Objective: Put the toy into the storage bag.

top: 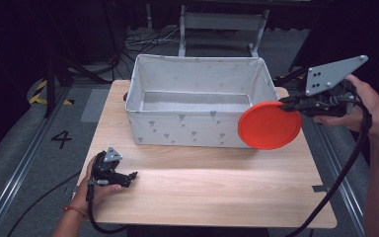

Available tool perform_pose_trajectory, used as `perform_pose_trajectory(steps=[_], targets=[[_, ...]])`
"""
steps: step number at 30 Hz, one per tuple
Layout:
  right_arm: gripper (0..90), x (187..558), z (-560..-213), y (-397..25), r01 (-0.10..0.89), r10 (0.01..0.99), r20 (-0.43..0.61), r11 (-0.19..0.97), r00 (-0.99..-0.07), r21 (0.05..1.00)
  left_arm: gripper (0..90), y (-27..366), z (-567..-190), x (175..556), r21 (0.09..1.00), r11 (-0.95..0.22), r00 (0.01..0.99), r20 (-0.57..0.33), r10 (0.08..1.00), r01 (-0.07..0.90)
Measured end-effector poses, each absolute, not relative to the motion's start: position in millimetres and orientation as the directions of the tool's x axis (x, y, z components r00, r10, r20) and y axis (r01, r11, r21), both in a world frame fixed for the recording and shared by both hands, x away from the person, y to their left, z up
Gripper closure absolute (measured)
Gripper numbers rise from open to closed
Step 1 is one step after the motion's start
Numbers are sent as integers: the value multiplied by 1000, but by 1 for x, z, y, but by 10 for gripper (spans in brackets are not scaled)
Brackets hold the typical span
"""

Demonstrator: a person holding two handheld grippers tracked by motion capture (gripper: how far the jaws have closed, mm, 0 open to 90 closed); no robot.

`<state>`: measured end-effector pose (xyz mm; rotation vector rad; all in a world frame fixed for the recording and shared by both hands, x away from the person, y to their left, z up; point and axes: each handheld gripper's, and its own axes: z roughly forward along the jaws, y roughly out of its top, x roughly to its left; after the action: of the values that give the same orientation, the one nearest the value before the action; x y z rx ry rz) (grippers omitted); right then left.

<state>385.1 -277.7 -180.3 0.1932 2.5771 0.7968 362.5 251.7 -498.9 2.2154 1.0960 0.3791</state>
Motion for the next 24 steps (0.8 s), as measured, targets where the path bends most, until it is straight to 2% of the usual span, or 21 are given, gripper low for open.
perform_pose_trajectory(steps=[14, 24], targets=[[828, 410, -144, -271, -7, 301, -412, 800, -860, 599, 5, 252, -499, 363, 648, -457, 613, -19, 790, 609], [827, 443, -149, -264, 26, 338, -408, 795, -848, 605, 4, 252, -499, 363, 648, -457, 615, -22, 788, 609]])
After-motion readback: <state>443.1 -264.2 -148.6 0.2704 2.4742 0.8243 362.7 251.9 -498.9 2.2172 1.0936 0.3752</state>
